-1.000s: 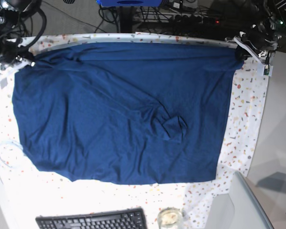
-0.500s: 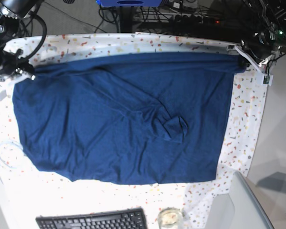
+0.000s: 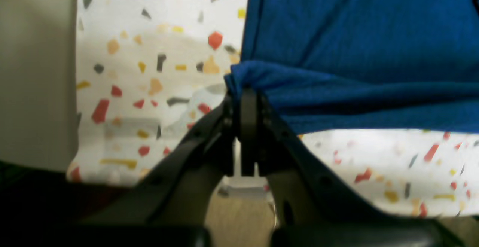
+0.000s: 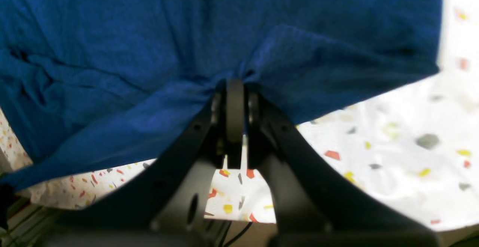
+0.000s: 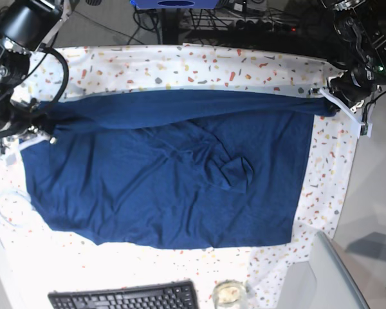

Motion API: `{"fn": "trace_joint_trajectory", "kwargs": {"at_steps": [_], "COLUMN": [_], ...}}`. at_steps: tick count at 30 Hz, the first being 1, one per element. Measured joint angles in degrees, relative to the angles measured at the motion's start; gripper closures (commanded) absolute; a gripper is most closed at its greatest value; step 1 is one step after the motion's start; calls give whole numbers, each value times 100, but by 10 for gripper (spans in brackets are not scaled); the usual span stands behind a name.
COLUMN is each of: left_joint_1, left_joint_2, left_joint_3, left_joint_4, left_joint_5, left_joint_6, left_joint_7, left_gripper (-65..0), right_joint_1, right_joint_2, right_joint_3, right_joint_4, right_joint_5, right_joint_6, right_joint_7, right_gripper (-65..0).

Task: Layout the t-shirt on the table in an organized manner, then fold the t-shirt properly
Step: 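Fold the gripped hem edge with both grippers toward the shirt's middle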

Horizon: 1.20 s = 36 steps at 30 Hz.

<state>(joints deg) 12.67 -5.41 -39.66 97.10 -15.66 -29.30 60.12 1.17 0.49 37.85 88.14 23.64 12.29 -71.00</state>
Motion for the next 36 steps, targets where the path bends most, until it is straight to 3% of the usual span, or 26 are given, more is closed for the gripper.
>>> {"fn": "trace_joint_trajectory", "kwargs": {"at_steps": [9,12,14,27,34,36], "left_joint_1": [-448,-588,-669,-1333,-1589,-1661], "left_joint_2": [-107,-155,-157,-162,-144,-149], "left_joint_3": [247,518,629,649,772,868], "left_joint_4": [-151,-358,-442,-992,-1213,-1344], "left_joint_5": [4,-7,2,11,686,684], "left_joint_6": [63,420,479,494,516,514], "left_joint_7": [37,33,35,35,-11,-52], "left_gripper": [0,0,0,0,0,0], "right_joint_1": [304,498,568,1040,1283,1364], "right_joint_2": [107,181,256,535,647,654], "right_joint_3": [-74,-81,-90,-85,-603,-667], "right_joint_4": [-345,-654,-872,-1768,-2251,-2472], "right_joint_5": [-2,0,-2,-26,-7,17], "right_joint_6": [-39,-46,-50,-55,-57,-243], "right_joint_7": [168,203,323,715,1110,1202], "right_gripper": [0,0,0,0,0,0]}}
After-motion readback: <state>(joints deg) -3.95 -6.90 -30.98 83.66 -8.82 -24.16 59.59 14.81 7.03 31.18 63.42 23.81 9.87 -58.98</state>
